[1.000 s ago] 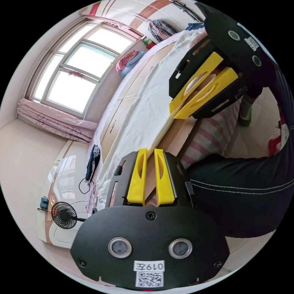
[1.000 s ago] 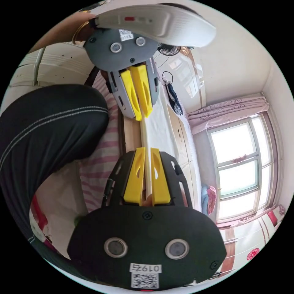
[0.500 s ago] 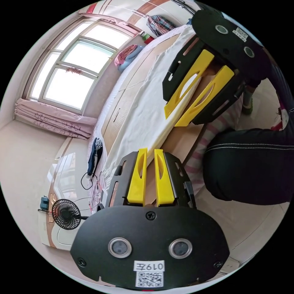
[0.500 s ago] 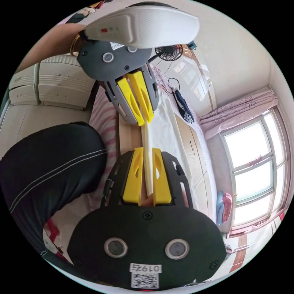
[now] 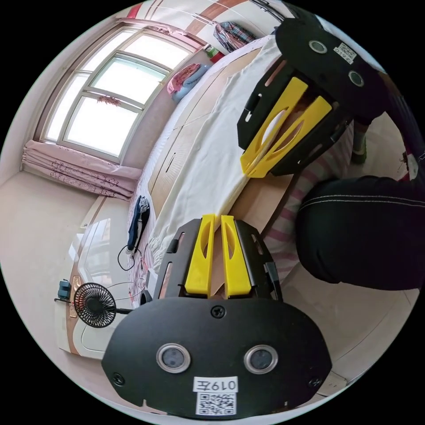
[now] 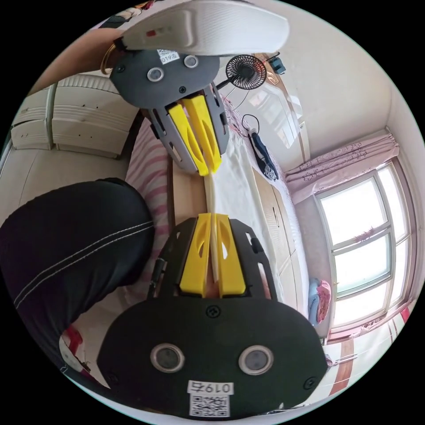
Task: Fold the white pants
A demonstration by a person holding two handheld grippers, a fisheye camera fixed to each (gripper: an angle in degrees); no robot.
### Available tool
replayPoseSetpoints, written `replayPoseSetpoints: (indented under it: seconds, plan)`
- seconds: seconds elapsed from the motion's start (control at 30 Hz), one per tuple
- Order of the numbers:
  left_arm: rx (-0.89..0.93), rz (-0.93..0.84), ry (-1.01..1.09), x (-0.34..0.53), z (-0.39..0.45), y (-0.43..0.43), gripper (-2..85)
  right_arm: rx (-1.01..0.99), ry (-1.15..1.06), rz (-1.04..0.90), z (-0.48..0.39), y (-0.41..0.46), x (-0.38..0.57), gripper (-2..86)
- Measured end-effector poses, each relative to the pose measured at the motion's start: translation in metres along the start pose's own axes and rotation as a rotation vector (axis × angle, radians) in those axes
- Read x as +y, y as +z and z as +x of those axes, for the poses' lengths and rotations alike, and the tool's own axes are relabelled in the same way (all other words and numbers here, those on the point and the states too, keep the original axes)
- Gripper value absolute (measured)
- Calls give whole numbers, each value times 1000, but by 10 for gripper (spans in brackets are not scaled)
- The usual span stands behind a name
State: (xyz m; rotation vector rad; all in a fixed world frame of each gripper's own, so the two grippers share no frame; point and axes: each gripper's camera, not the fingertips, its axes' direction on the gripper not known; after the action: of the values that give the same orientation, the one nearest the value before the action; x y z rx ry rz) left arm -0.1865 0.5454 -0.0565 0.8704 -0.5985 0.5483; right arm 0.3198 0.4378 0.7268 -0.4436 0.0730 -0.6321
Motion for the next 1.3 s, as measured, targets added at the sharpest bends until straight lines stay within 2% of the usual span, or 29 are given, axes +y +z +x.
replayPoseSetpoints:
  seconds: [0.33, 0.53, 0.67, 0.93, 1.3]
  plan:
    - [-38, -104, 24, 43, -36, 23, 11, -58, 4, 32, 1, 9, -40, 64]
    - [-3, -116, -8, 47, -47, 36, 14, -67, 2, 31, 2, 13, -51, 45]
    - [2, -132, 33, 48, -44, 40, 12, -63, 14, 32, 5, 10, -52, 2]
    - [-15, -147, 41, 45, -50, 35, 10, -45, 24, 22, 2, 1, -50, -7]
    - [-75, -187, 39, 31, -54, 30, 9, 142, -117, -64, -22, -14, -54, 16]
